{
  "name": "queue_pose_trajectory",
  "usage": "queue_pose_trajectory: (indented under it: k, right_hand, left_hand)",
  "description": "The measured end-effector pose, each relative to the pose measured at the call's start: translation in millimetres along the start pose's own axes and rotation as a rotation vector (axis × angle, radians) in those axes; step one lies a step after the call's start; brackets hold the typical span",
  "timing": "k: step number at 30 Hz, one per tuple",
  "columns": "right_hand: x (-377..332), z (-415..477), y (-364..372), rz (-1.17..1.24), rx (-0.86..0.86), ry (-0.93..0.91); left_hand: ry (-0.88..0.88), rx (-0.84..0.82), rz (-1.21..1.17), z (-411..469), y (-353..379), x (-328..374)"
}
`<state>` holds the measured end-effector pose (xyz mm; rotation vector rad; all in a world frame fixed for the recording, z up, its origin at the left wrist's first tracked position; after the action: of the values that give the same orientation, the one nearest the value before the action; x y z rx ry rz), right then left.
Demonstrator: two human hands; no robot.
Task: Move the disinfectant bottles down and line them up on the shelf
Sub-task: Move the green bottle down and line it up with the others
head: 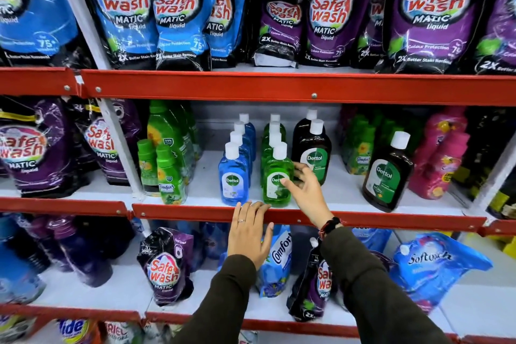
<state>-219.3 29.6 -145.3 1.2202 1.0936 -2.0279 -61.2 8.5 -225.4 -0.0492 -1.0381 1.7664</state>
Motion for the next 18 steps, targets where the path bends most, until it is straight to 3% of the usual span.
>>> queue_pose_trajectory:
  k: [18]
  right_hand:
    - [11.9,9.8,12.3,-0.017,-0.009,-0.043]
  left_hand:
    - [-0.022,-0.003,0.076,8.0,0.8,2.0]
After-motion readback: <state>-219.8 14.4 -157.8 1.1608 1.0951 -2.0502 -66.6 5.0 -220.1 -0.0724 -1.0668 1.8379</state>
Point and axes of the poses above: each hand's wrist, its own z-axis towards the middle knuckle, its own y-axis out of the palm, x = y × z, the point moved 7 cm from there along z, towards the middle knuckle, and after that the axes turned 15 degrees about -z, right-handed, at the moved point
